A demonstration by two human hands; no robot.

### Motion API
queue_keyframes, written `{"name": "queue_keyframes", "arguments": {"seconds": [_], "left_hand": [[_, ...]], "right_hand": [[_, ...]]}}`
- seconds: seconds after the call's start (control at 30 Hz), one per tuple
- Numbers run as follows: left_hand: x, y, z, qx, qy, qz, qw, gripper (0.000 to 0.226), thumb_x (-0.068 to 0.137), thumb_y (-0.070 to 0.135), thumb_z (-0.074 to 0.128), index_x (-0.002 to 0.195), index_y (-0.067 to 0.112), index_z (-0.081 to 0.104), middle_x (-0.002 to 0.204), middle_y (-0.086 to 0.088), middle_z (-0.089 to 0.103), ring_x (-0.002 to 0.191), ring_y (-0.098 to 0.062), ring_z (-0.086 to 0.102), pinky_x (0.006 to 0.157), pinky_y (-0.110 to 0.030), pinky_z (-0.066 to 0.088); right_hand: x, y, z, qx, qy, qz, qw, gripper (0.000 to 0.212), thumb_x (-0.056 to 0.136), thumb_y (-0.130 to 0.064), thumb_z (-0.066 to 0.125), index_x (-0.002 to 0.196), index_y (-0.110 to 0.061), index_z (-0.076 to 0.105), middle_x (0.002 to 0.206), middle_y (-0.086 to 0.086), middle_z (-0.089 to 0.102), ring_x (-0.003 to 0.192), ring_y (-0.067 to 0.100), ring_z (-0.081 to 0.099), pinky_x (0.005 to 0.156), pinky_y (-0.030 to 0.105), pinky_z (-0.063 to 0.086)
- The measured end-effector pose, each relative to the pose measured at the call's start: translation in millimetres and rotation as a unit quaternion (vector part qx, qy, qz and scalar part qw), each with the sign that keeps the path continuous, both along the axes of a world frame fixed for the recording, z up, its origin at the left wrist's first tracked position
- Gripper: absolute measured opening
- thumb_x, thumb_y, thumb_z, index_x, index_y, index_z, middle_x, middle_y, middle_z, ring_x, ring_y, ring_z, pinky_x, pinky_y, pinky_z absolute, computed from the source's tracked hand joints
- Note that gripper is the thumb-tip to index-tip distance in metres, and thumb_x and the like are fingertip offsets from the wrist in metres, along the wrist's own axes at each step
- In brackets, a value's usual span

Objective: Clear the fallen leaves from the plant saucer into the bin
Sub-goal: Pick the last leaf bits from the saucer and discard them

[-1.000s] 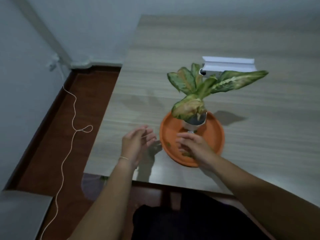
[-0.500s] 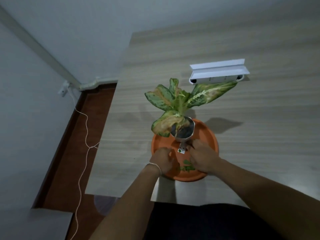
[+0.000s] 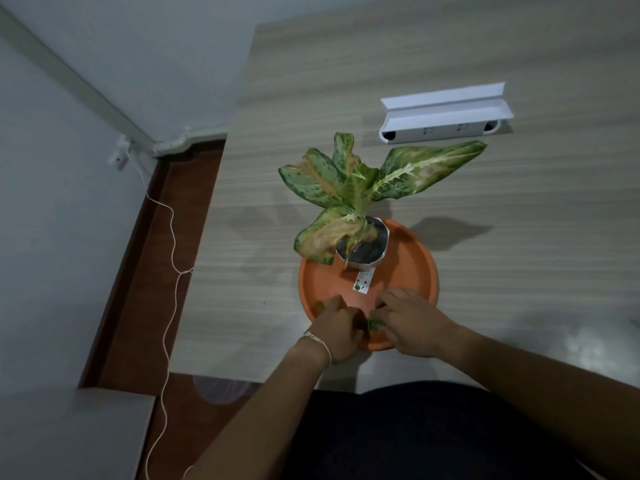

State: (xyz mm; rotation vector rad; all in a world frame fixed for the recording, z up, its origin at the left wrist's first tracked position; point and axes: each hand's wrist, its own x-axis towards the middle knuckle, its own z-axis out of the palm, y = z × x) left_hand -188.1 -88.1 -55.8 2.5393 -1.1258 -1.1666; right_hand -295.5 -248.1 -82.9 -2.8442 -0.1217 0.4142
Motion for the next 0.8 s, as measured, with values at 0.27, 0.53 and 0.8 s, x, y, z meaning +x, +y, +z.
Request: {"name": "queue_keyframes", "arguments": {"seconds": [0.27, 0.53, 0.8], "left_hand": [[10.2, 1.4, -3.7, 0.006, -0.070, -0.039, 0.997, 0.037, 0.079, 0.034, 0.057, 0.115, 0.027, 0.061, 0.118, -0.010, 0.053, 0.114, -0.034, 0.047, 0.100, -0.041, 0.042], [24.7, 8.2, -7.2, -0.005, -0.132, -0.037, 0.991, 0.034, 0.088, 0.009, 0.047, 0.120, 0.003, 0.056, 0.119, -0.020, 0.054, 0.114, -0.038, 0.045, 0.098, -0.044, 0.040], [7.1, -1.9, -8.8, -0.040, -0.073, 0.007, 0.996, 0.025, 0.081, 0.023, 0.060, 0.104, 0.020, 0.070, 0.103, -0.011, 0.062, 0.105, -0.030, 0.051, 0.089, -0.032, 0.039]], "right_hand": [[14.8, 5.0, -1.7, -0.011, -0.012, -0.034, 0.999, 0.043, 0.081, -0.051, 0.053, 0.108, -0.022, 0.068, 0.110, 0.006, 0.060, 0.101, 0.026, 0.054, 0.085, 0.042, 0.049], [2.0, -5.9, -1.4, -0.012, -0.013, -0.037, 0.999, 0.029, 0.086, -0.038, 0.046, 0.095, -0.020, 0.068, 0.099, 0.004, 0.060, 0.093, 0.025, 0.056, 0.076, 0.039, 0.049], [6.4, 6.2, -0.5, 0.064, 0.037, -0.153, 0.985, 0.027, 0.079, -0.040, 0.053, 0.099, -0.025, 0.063, 0.104, 0.000, 0.057, 0.099, 0.021, 0.053, 0.081, 0.034, 0.049]]}}
